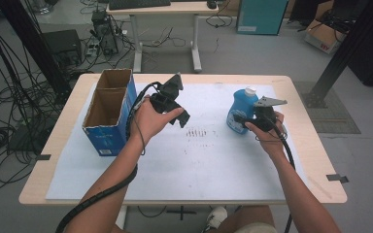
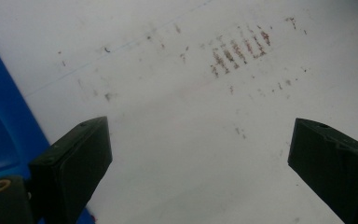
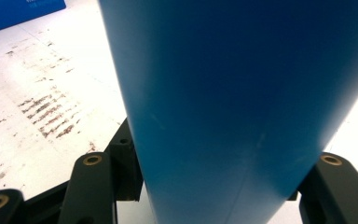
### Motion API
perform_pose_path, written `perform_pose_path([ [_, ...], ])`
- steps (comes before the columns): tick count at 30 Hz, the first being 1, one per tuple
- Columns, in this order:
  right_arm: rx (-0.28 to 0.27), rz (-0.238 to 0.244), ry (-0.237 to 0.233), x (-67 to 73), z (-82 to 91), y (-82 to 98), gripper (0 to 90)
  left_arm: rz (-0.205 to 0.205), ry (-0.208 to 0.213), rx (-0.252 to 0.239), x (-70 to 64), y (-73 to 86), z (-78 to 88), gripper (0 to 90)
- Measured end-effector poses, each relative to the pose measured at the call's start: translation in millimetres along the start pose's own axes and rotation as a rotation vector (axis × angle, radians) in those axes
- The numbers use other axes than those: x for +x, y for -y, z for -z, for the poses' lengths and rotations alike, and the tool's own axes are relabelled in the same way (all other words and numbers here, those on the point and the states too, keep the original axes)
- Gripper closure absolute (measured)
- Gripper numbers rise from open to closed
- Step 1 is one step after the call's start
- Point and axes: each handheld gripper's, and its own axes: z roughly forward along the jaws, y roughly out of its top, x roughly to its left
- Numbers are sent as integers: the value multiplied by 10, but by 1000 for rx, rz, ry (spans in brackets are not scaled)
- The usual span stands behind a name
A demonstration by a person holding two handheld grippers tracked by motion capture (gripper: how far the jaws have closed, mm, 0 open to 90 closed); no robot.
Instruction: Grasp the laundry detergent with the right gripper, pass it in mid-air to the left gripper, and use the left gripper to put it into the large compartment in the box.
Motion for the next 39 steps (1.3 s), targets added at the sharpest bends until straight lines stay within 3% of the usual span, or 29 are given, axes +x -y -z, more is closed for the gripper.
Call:
perform_pose_path([
  [6, 24, -6, 3, -25, 36, -56, 427, -38, -6, -10, 15, -50, 168, 65],
  [9, 8, -12, 3, -40, 104, -175, 427, -77, -13, -14, 11, -98, 298, 65],
  [19, 35, 20, -33, 7, 207, -541, 426, -182, -35, -8, 3, -216, 608, 63],
  [20, 38, 24, -43, 33, 214, -599, 426, -221, -41, 5, 18, -241, 687, 63],
  [26, 58, 50, -100, 150, 199, -792, 426, -341, -67, 17, 12, -294, 917, 62],
  [29, 65, 64, -135, 234, 175, -885, 426, -368, -71, 21, 18, -309, 972, 61],
  [30, 62, 66, -146, 266, 163, -913, 426, -397, -73, 32, 29, -323, 1027, 62],
  [33, 54, 88, -176, 321, 137, -962, 425, -416, -83, 34, 42, -329, 1067, 59],
  [38, 72, 130, -268, 528, 37, -1080, 425, -503, -87, 45, 75, -327, 1183, 59],
  [39, 76, 136, -281, 564, 19, -1095, 425, -503, -87, 45, 75, -327, 1183, 59],
])
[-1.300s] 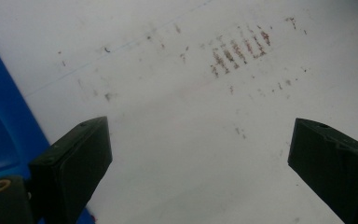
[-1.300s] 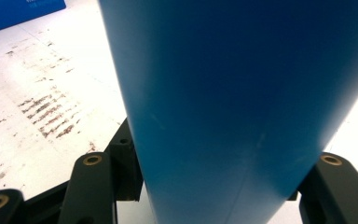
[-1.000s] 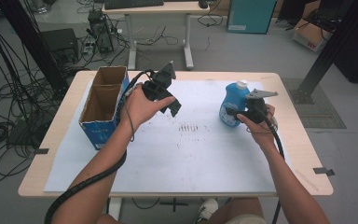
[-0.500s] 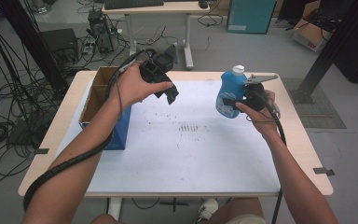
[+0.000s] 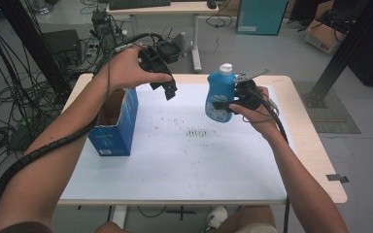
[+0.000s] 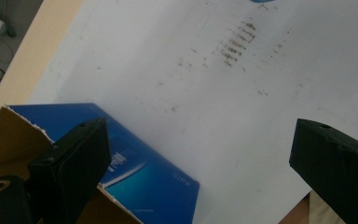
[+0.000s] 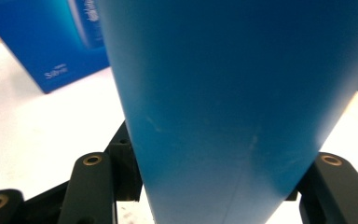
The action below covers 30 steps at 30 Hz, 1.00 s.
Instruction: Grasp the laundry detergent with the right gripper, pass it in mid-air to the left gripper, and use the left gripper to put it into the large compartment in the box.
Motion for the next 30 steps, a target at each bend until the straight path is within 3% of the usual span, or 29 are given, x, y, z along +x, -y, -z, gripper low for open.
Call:
perform_pose_path([
  [2, -3, 14, -29, 50, -58, -37, 425, -42, 7, -10, -5, 11, 56, 59],
  [4, -3, 19, -45, 73, -83, -52, 425, -56, 8, -11, -13, 14, 75, 59],
  [6, -1, 32, -84, 145, -162, -96, 425, -108, 29, -20, -41, 11, 128, 59],
  [10, 6, 47, -120, 217, -238, -132, 424, -131, 47, -22, -91, -9, 166, 59],
  [12, 9, 64, -160, 287, -308, -159, 424, -174, 63, -22, -141, -44, 198, 59],
  [17, 19, 98, -222, 409, -422, -196, 425, -221, 82, -2, -207, -87, 207, 59],
  [22, 26, 127, -254, 530, -506, -216, 425, -259, 84, 8, -277, -105, 200, 59],
  [24, 26, 147, -286, 600, -558, -222, 425, -308, 85, 34, -312, -117, 207, 59],
  [30, 24, 184, -332, 718, -630, -241, 425, -340, 102, 47, -375, -101, 186, 59],
])
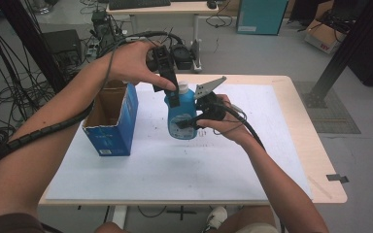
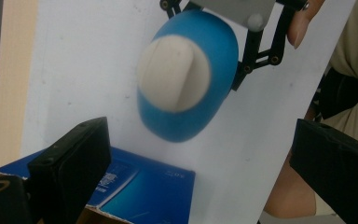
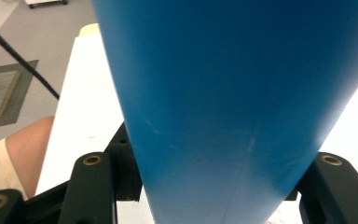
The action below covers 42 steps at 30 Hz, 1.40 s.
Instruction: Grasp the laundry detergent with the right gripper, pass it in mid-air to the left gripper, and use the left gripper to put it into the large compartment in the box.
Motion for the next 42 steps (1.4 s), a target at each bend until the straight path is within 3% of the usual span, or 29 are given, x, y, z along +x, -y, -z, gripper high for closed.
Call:
perform_pose_path([
  [6, -4, 24, -18, 57, -54, -27, 425, -29, 24, 29, -27, 3, -68, 59],
  [16, -28, 66, -48, 138, -87, -72, 425, -46, 45, 30, -94, -30, -128, 59],
  [29, -49, 90, -77, 219, -73, -135, 425, -69, 76, 69, -119, -71, -226, 60],
  [30, -44, 130, -87, 199, -61, -136, 425, -73, 77, 70, -114, -74, -228, 59],
  [32, -46, 152, -88, 191, -60, -147, 425, -74, 79, 69, -114, -75, -230, 59],
  [42, -58, 155, -108, 241, -29, -168, 425, -86, 85, 78, -120, -91, -262, 60],
])
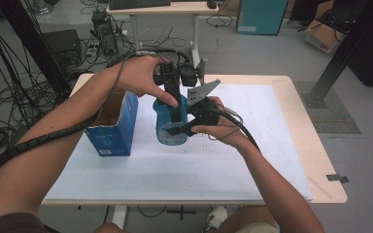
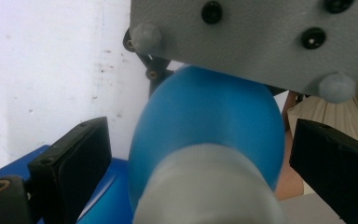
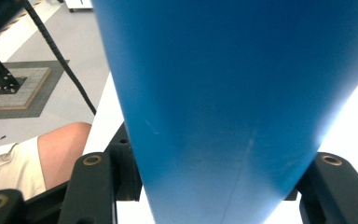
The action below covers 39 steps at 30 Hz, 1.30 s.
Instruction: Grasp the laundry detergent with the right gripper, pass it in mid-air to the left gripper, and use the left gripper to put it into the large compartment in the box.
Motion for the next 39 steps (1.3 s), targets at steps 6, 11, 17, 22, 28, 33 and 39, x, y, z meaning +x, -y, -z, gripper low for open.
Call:
perform_pose_path([
  [6, -7, -7, 0, 21, 9, -12, 425, -3, 3, 4, -3, -3, -4, 60],
  [11, -6, -15, -2, 29, 13, -14, 425, -8, 0, 7, 3, -1, -14, 60],
  [17, -1, -7, 1, 26, 5, -9, 425, -10, 9, 10, 8, 2, -18, 60],
  [22, 2, -14, 3, 26, -1, -4, 425, -3, 8, 2, 2, 4, -30, 60],
  [28, 13, -16, -2, 31, -1, 1, 425, 0, 6, 0, -7, -8, -33, 60],
  [33, 9, -10, -2, 22, 3, 2, 425, -4, -2, -9, -10, -3, -30, 60],
  [39, 5, -2, -1, 14, -2, 11, 425, -5, 4, 4, -8, -2, -20, 60],
])
